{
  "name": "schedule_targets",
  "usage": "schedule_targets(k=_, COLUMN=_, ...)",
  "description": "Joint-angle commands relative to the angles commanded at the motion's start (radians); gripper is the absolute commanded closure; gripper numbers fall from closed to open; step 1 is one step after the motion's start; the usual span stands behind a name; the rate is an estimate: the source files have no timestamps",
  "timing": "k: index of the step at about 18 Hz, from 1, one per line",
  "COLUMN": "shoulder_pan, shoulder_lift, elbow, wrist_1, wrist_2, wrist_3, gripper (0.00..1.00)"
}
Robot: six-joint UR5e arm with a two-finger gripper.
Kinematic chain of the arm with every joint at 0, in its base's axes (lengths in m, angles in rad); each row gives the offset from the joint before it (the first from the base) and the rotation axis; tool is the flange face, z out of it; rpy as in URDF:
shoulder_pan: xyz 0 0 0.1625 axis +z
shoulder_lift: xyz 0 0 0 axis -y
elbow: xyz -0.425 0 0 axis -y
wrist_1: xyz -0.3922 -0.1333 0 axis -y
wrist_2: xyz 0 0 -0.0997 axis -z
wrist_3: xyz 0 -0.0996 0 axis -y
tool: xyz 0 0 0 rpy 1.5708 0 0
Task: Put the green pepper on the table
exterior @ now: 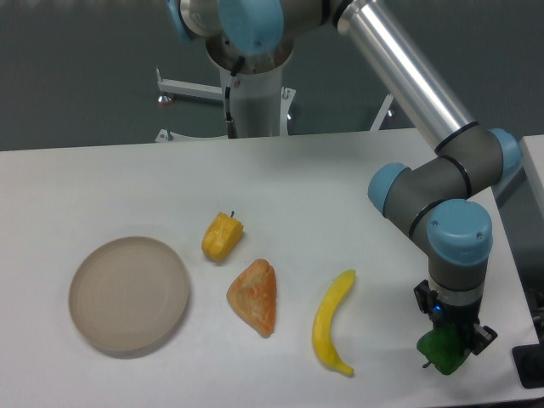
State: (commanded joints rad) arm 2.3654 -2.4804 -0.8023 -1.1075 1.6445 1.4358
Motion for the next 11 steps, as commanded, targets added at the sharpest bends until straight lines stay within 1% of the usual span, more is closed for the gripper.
schedule_targets(k=5, shoulder_pan=0.000, shoulder_lift=0.002, elbow=-0.002, wrist_1=-0.002, wrist_2=0.000, wrist_3=0.000, gripper=0.72)
schedule_targets(k=11, shoulder_pan=-0.002, shoulder_lift=0.031, elbow=-0.028, wrist_1=-0.011, wrist_2=0.002, wrist_3=0.002, gripper=0.72)
